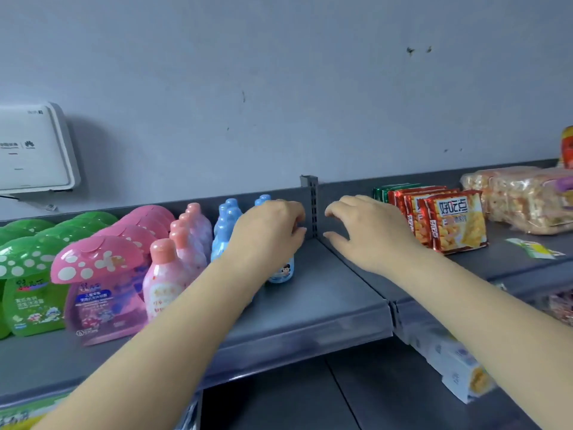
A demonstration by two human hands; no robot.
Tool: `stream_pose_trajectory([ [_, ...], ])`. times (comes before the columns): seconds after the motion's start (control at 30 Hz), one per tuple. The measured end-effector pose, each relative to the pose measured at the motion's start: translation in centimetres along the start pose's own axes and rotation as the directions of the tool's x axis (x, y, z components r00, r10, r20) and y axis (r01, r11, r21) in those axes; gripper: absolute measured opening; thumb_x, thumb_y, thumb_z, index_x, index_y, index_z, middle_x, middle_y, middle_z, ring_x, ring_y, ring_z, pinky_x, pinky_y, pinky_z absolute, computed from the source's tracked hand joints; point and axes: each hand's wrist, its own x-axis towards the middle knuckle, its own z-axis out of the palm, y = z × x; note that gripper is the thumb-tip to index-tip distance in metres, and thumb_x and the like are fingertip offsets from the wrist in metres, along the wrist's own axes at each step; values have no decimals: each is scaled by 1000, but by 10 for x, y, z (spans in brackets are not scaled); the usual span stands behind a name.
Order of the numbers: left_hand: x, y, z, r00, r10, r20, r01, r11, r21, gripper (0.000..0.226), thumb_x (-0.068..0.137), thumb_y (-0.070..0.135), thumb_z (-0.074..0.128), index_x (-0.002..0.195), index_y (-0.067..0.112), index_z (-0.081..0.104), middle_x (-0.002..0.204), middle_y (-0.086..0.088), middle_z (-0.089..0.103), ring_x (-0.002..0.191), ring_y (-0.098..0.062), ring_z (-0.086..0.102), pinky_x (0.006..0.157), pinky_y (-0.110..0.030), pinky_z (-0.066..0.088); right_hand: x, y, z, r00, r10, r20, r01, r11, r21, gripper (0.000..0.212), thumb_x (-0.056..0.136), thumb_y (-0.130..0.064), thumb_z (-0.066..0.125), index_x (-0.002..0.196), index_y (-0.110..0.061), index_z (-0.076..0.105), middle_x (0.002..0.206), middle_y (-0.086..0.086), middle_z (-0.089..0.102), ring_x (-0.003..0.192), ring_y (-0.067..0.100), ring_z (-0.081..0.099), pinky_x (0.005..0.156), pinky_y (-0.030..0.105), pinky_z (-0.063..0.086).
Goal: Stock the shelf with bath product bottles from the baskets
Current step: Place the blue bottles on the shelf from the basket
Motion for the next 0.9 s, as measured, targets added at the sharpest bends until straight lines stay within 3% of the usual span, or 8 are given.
stream_pose_trajectory([
  [0.17, -29, 35, 48, 979, 195, 52, -195, 981, -11, 19, 92, 28, 46, 102, 15, 58, 101, 0, 61, 91, -23, 57, 69, -31, 44, -71, 7, -4, 995, 66, 77, -51, 982, -179, 28, 92, -35, 50, 111, -16, 58, 106, -2, 60, 102, 21, 55, 70, 31, 41],
  [0.27, -48, 65, 79, 943, 313, 112, -309, 950, -48, 22, 93, 28, 46, 105, 14, 59, 101, -1, 61, 92, -24, 59, 68, -30, 44, -121, 10, -5, 974, 155, 166, -94, 940, -326, 21, 75, -30, 72, 84, -13, 63, 77, 0, 61, 76, 23, 60, 53, 27, 37],
  [0.33, -61, 87, 93, 906, 405, 126, -396, 914, -93, 15, 89, 23, 53, 93, 11, 61, 89, -3, 61, 81, -26, 60, 59, -28, 35, -157, 14, -6, 950, 228, 215, -136, 919, -370, 28, 56, -26, 82, 65, -13, 60, 59, -1, 55, 56, 23, 58, 45, 22, 29],
  [0.43, -79, 120, 112, 833, 540, 121, -514, 836, -191, 10, 73, 11, 67, 69, 7, 58, 67, -7, 59, 61, -30, 59, 47, -22, 21, -211, 18, -9, 912, 306, 275, -173, 891, -419, 27, 54, -25, 82, 63, -13, 60, 58, -1, 54, 55, 22, 59, 46, 21, 24],
  [0.57, -103, 170, 141, 734, 649, 199, -610, 760, -224, 19, 93, 21, 46, 99, 9, 59, 96, -5, 62, 89, -27, 59, 61, -28, 34, -273, 19, -18, 826, 446, 344, -263, 846, -464, 31, 50, -28, 86, 63, -14, 61, 58, -1, 58, 55, 22, 60, 43, 22, 32],
  [0.67, -124, 211, 154, 652, 728, 212, -676, 685, -271, 19, 95, 22, 44, 103, 10, 56, 101, -6, 61, 92, -28, 59, 58, -28, 33, -319, 24, -25, 768, 524, 368, -332, 818, -470, 35, 43, -26, 88, 60, -13, 60, 56, 1, 57, 51, 23, 59, 39, 24, 40],
  [0.8, -164, 269, 177, 518, 819, 246, -717, 573, -396, 17, 94, 21, 45, 100, 11, 57, 103, -7, 61, 97, -29, 59, 61, -30, 33, -389, 27, -42, 622, 665, 413, -443, 734, -515, 32, 51, -29, 85, 65, -14, 60, 63, 1, 60, 56, 23, 60, 41, 24, 37],
  [0.9, -201, 312, 194, 425, 855, 297, -706, 518, -483, 17, 93, 19, 46, 104, 14, 58, 107, -5, 62, 101, -28, 60, 66, -32, 38, -447, 25, -57, 416, 782, 465, -522, 624, -582, 26, 86, -35, 56, 104, -16, 57, 105, 2, 62, 99, 24, 59, 64, 28, 39],
])
